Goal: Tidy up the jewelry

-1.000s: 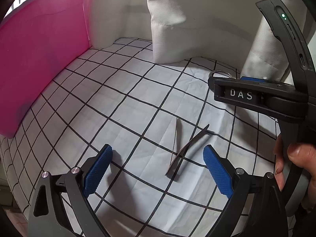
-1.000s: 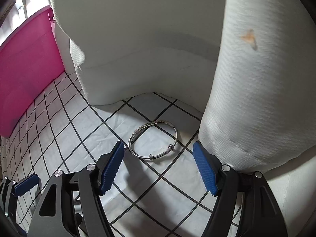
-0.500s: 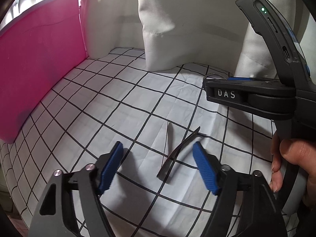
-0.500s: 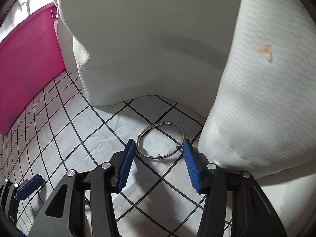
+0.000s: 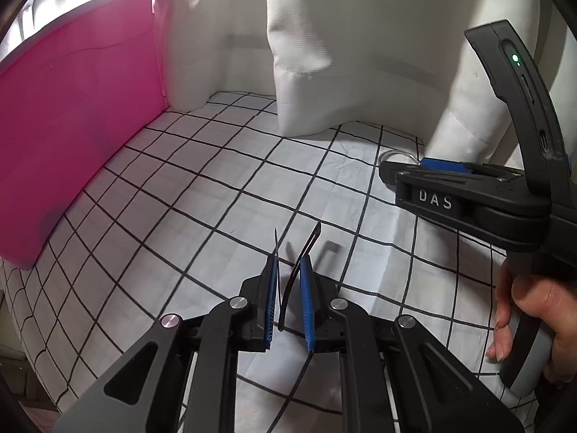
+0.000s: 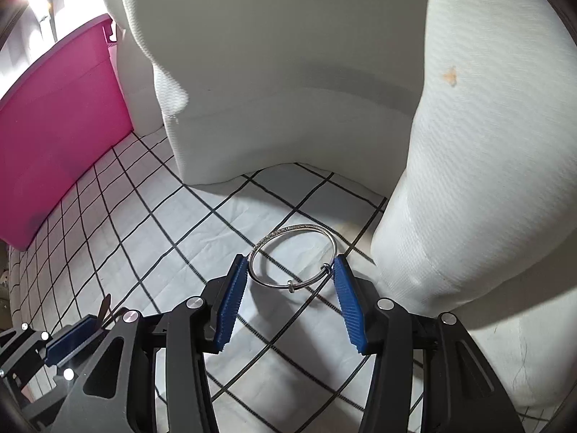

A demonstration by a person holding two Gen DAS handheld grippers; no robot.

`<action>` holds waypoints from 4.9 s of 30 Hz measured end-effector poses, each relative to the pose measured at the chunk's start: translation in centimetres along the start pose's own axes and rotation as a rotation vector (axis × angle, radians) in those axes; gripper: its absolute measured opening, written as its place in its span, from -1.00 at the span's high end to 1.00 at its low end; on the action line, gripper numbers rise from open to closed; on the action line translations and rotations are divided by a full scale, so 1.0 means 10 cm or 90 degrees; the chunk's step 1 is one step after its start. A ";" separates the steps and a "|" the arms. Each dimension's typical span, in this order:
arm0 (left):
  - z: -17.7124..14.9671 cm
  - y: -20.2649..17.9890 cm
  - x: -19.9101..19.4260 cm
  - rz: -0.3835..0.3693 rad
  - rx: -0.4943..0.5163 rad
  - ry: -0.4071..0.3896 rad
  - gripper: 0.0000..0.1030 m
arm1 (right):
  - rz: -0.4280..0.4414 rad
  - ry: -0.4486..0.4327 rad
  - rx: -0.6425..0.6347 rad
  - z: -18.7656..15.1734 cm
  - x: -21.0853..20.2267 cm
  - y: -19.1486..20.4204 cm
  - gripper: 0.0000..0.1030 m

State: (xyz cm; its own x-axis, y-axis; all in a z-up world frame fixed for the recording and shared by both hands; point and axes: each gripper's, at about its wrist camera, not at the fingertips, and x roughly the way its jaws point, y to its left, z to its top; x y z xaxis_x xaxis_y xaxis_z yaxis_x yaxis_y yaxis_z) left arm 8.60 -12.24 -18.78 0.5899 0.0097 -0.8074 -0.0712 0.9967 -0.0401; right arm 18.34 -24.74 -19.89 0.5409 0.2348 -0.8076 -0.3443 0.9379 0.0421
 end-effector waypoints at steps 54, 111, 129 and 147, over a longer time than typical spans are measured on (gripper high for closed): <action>1.33 3.25 -1.81 0.034 -0.041 -0.183 0.74 | 0.068 -0.180 -0.076 1.63 -1.42 3.08 0.08; 1.31 3.78 -1.44 0.139 -0.137 -0.026 -0.80 | 0.022 -0.079 -0.067 1.77 -0.94 3.42 -0.25; 1.26 3.72 -1.55 0.129 -0.134 -0.028 -0.80 | 0.021 -0.085 -0.073 1.71 -1.06 3.44 -0.25; 1.24 3.71 -1.61 0.130 -0.130 -0.033 -0.80 | 0.018 -0.089 -0.074 1.65 -1.17 3.44 -0.25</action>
State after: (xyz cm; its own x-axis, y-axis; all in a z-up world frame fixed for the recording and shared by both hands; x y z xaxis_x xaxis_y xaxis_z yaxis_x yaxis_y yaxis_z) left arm 6.45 25.61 0.05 0.5863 0.2174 -0.7804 -0.3502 0.9367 -0.0022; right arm 12.80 9.01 0.69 0.6281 0.3021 -0.7171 -0.4428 0.8965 -0.0102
